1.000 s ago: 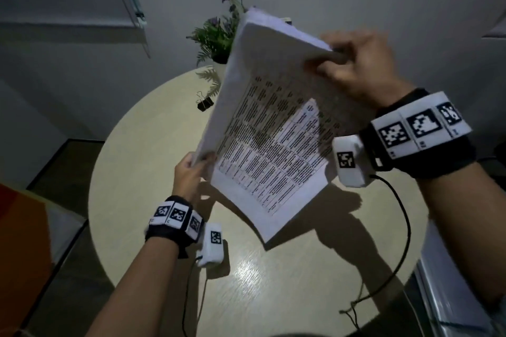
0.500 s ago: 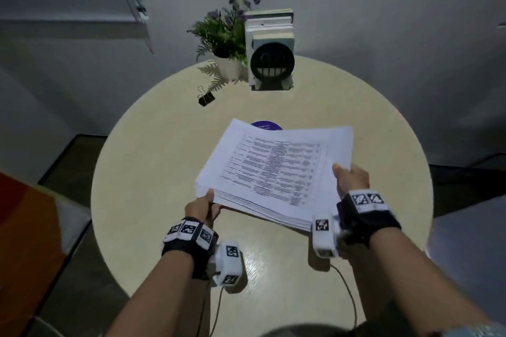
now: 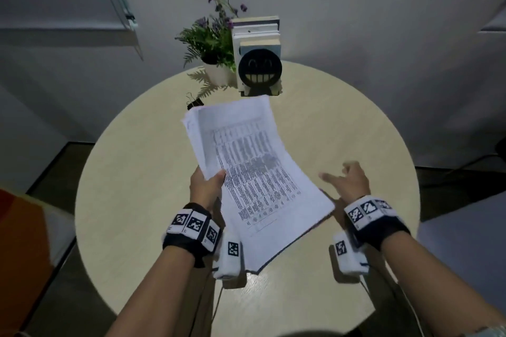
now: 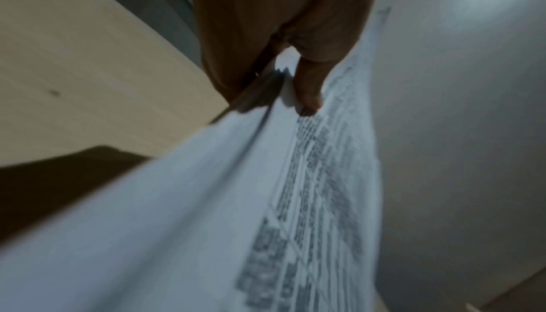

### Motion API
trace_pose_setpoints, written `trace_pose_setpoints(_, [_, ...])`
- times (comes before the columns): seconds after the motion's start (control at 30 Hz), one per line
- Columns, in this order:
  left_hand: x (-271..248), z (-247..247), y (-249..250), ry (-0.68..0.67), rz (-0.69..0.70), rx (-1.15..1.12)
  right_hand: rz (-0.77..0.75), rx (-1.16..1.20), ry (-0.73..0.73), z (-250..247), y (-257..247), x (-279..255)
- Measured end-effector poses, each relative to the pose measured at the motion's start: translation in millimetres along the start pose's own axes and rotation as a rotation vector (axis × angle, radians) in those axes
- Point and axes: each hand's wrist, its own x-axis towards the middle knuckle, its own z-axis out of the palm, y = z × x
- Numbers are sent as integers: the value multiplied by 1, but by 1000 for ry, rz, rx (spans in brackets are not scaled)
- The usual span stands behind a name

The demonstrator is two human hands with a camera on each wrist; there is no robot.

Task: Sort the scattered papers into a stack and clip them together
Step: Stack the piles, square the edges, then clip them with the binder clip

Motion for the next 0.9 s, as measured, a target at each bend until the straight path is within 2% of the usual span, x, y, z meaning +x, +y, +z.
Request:
trace_pose_setpoints(0.03, [-7, -3, 9, -59, 61, -48, -38, 152, -62, -3, -12, -1])
trace_pose_setpoints(0.1, [-23, -7, 24, -200, 139, -169, -28, 460, -276, 0, -29, 1])
trace_pose_setpoints(0.17, [-32, -6, 38, -331, 178, -207, -53, 505, -436, 6, -41, -2])
trace_pose_setpoints(0.23, [-36, -8, 49, -400, 196, -193, -85, 501, -408, 14, -43, -7])
trace_pose_setpoints(0.3, [-34, -13, 60, -364, 256, -209, -177, 646, -375, 12, -54, -16])
trace_pose_setpoints(0.37, [-36, -20, 77, -310, 386, -236, -319, 806, -363, 0, -70, -23])
trace_pose_setpoints(0.4, [-38, -23, 87, -290, 457, -272, -393, 852, -305, -9, -84, -31])
trace_pose_setpoints(0.47, [-43, -26, 108, -285, 596, -371, -548, 894, -247, -28, -107, -44])
trace_pose_setpoints(0.53, [-44, -32, 123, -305, 678, -455, -679, 915, -227, -38, -121, -53])
trace_pose_setpoints(0.7, [-40, -43, 119, -293, 639, -507, -666, 871, -313, -35, -105, -51])
trace_pose_setpoints(0.8, [-40, -35, 119, -281, 614, -455, -660, 852, -275, -16, -104, -58])
trace_pose_setpoints(0.9, [-42, -33, 133, -214, 660, -432, -726, 854, -219, -16, -122, -60])
